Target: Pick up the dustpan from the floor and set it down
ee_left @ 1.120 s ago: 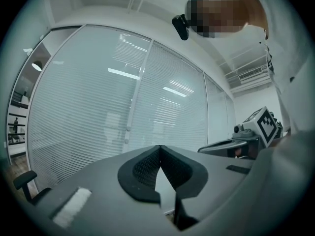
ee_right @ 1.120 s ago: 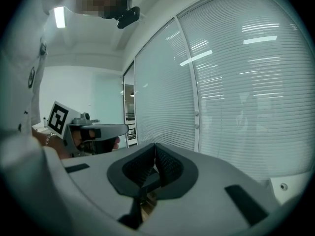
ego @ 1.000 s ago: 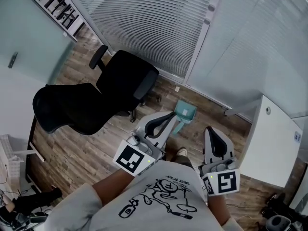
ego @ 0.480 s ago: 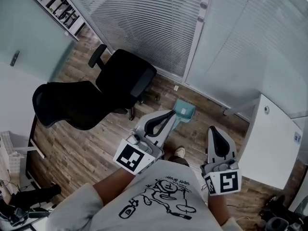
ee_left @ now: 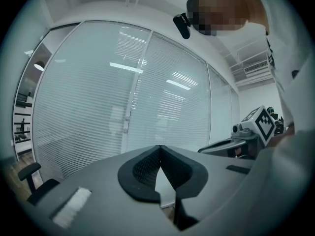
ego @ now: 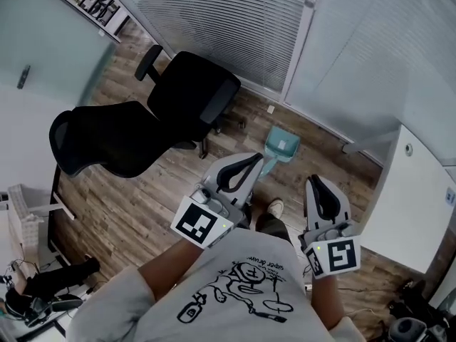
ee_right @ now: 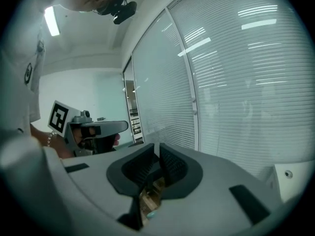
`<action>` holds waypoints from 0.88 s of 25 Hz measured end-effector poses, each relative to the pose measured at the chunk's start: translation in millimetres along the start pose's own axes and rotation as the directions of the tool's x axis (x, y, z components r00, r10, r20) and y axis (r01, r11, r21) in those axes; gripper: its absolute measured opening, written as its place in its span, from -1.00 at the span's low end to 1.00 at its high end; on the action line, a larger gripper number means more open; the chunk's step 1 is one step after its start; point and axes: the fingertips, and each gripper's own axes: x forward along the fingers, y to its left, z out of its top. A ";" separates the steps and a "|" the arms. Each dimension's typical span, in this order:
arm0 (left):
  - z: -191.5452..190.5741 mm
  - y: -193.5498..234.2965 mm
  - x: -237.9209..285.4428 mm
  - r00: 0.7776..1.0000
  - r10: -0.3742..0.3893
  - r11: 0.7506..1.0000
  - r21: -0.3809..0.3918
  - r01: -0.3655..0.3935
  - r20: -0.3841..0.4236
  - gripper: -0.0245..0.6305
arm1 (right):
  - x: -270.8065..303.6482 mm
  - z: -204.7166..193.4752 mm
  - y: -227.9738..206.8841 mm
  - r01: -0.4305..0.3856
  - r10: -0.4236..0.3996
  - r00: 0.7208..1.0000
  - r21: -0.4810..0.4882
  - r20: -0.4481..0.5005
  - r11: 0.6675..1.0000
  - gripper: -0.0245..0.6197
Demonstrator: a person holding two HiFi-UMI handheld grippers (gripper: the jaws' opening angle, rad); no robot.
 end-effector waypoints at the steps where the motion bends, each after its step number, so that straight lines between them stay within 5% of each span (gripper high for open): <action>1: -4.8 0.0 -0.2 1.000 -0.001 1.000 0.004 0.001 -0.008 -0.93 | 1.5 -5.0 0.9 -0.006 0.006 1.000 0.008 -0.008 1.000 -0.90; 6: -30.2 0.9 0.8 0.999 -0.002 1.000 -0.012 0.001 -0.040 -0.93 | 11.4 -37.4 5.7 -0.035 0.038 0.997 0.050 -0.063 0.998 -0.68; 22: -130.2 28.2 11.6 0.982 0.002 0.999 -0.032 -0.008 -0.191 -0.93 | 61.8 -164.0 6.9 -0.056 0.126 0.963 0.282 -0.237 0.958 -0.46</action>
